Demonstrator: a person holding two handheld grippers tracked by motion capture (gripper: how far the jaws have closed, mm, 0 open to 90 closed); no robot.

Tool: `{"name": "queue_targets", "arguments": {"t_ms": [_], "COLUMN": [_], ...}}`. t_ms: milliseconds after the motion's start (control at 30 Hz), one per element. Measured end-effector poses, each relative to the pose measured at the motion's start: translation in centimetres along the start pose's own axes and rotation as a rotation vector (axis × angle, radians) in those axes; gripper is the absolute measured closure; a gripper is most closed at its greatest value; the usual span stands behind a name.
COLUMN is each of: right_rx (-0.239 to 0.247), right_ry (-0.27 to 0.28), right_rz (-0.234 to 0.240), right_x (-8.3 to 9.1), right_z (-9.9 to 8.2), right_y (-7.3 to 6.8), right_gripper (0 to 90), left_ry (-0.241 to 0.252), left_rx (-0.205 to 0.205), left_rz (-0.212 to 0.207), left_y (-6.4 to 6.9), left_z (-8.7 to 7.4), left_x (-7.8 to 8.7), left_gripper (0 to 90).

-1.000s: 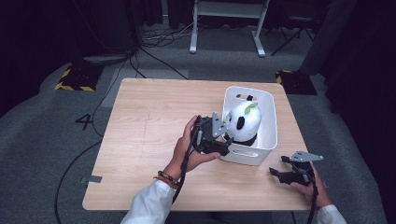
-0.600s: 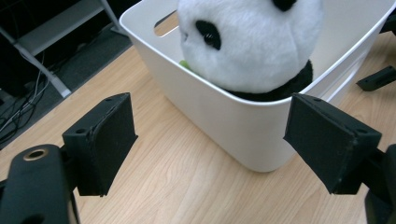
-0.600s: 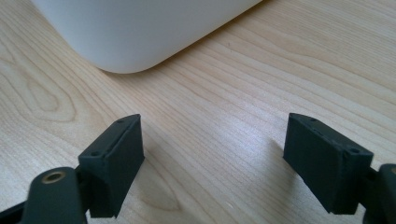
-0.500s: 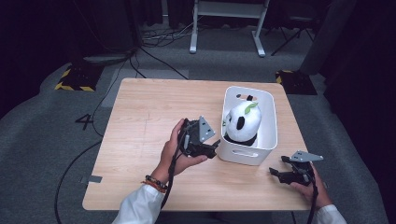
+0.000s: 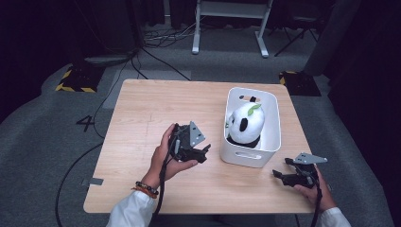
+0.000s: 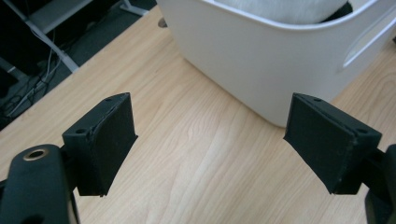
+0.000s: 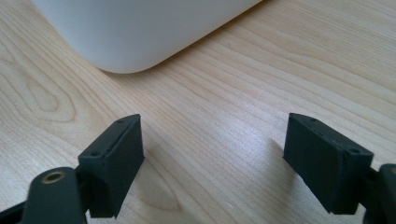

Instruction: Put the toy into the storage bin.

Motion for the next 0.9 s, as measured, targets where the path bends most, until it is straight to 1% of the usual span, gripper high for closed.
{"name": "queue_targets", "arguments": {"t_ms": [33,100,200,400,500,733,833,867,900], "right_rx": [0.001,0.002,0.000,0.000,-0.001,0.001,-0.001,0.000,0.000], "right_ry": [0.000,-0.001,0.000,-0.001,-0.001,-0.001,-0.001,-0.001,-0.001], "right_rz": [0.000,0.001,0.001,0.002,0.001,0.003,0.002,0.002,0.002], "right_x": [0.0,0.0,0.0,0.0,0.0,0.0,0.0,0.0,0.0], "right_z": [0.0,0.0,0.0,0.0,0.0,0.0,0.0,0.0,0.0], "right_y": [0.0,0.0,0.0,0.0,0.0,0.0,0.0,0.0,0.0], "right_gripper": [19.8,19.7,19.3,19.3,19.3,19.3,19.3,19.3,19.3], "left_ry": [-0.013,-0.027,-0.044,-0.081,-0.093,-0.128,-0.134,-0.137,-0.137], "left_rx": [-0.006,-0.006,-0.001,-0.027,-0.023,-0.009,0.003,0.001,0.008], "left_rz": [0.006,0.000,0.008,0.024,0.016,0.016,0.014,0.012,0.006], "left_y": [-0.1,-0.2,-0.4,-0.1,-0.1,-0.2,-0.3,-0.3,-0.2], "left_z": [-0.3,-1.0,-1.8,-3.3,-4.1,-6.2,-7.0,-7.2,-7.4], "left_x": [0.0,0.0,0.1,0.3,0.1,-0.2,-0.2,-0.1,-0.1], "left_gripper": [16.2,16.2,16.1,16.1,16.1,16.2,16.4,16.4,16.4]}}
Point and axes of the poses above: each handheld gripper's, and its own axes: x roughly backward along the jaws, z roughly out of its top, y roughly to its right, the point moved 8 cm from there along -x, roughly forward along the jaws, and after that the axes turned 8 degrees about -x, right-handed, at the moved point
